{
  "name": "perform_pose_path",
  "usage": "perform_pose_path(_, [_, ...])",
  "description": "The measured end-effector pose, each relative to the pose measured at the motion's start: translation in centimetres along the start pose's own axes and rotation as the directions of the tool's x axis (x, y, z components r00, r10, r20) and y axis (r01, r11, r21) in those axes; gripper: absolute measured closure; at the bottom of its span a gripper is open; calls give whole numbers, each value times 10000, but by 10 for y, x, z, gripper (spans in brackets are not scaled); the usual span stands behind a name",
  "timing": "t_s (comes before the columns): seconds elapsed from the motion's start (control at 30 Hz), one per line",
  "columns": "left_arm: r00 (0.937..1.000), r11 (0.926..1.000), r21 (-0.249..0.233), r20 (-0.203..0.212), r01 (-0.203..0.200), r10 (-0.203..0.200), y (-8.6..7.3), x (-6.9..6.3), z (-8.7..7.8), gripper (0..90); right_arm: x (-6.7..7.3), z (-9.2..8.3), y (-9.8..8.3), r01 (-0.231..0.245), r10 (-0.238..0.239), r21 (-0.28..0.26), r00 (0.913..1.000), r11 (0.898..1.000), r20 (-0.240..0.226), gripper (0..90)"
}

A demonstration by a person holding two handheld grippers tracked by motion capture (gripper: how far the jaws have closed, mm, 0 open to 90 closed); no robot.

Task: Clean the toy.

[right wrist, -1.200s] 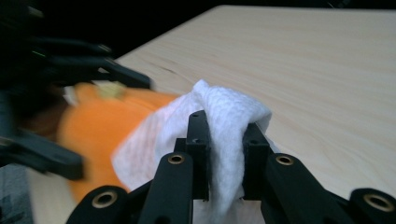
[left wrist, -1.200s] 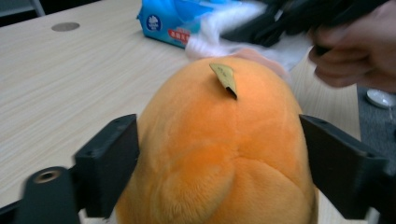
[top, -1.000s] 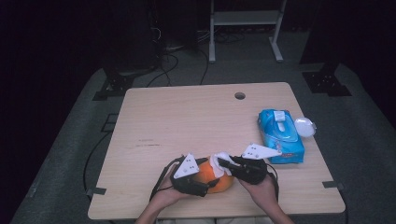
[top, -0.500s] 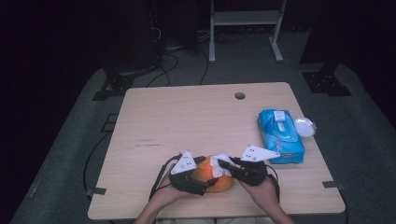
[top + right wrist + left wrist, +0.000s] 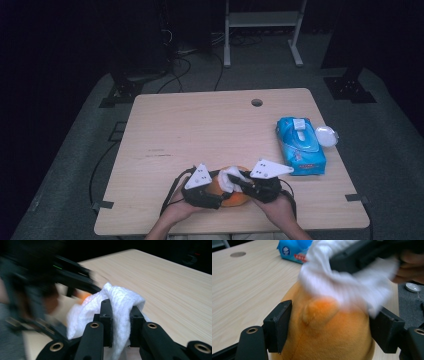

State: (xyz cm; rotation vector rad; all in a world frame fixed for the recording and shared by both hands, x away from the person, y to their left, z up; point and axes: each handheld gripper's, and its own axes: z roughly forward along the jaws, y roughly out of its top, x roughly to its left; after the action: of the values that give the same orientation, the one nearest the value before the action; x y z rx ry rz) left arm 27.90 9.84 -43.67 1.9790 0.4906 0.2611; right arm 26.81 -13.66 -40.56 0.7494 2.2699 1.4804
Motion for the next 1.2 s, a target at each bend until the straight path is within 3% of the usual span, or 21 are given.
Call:
perform_pose_path(0.1, [9992, 9993, -68, 158, 366, -364, -6, 10, -5, 265, -23, -3, -15, -1007, 1002, 137, 9944, 9948, 337, 775])
perform_pose_path(0.2, [9988, 9990, -53, 222, 439, -438, -7, 13, -7, 265, -37, -5, -23, -1717, 1708, 186, 9843, 9850, 443, 775])
perform_pose_path(0.33, [9983, 9987, -40, 270, 512, -511, -9, 16, -9, 265, -34, -3, -21, -1664, 1664, 43, 9860, 9860, 133, 775])
perform_pose_path(0.37, [9982, 9986, -55, 286, 533, -531, -10, 17, -9, 264, -37, -2, -23, -1834, 1834, 13, 9830, 9830, -20, 774])
perform_pose_path(0.43, [9976, 9980, -64, 301, 630, -628, -10, 17, -9, 262, -47, -1, -31, -2498, 2498, -26, 9681, 9683, -196, 774])
perform_pose_path(0.5, [9974, 9979, -59, 303, 652, -650, -10, 17, -10, 261, -56, 1, -42, -2834, 2828, 295, 9589, 9585, 220, 774])
perform_pose_path(0.57, [9972, 9977, -71, 312, 679, -676, -11, 17, -10, 260, -62, 3, -50, -3322, 3318, 380, 9432, 9424, 180, 775])
perform_pose_path(0.6, [9972, 9976, -63, 318, 684, -681, -11, 17, -10, 258, -62, 3, -49, -3367, 3365, 330, 9416, 9410, 126, 775])
perform_pose_path(0.8, [9963, 9973, -69, 450, 737, -733, -13, 20, -11, 248, -49, -4, -31, -2576, 2572, -103, 9658, 9662, -318, 774])
perform_pose_path(1.03, [9971, 9980, -25, 416, 636, -635, -12, 18, -11, 245, -59, 0, -43, -2805, 2810, 357, 9597, 9592, -99, 772])
perform_pose_path(1.1, [9970, 9979, -53, 417, 648, -645, -12, 19, -11, 238, -54, -2, -37, -2548, 2550, 272, 9669, 9666, -63, 772])
perform_pose_path(1.2, [9966, 9970, -112, 317, 761, -757, -11, 20, -9, 238, -41, -7, -23, -2128, 2116, -158, 9758, 9770, -558, 773])
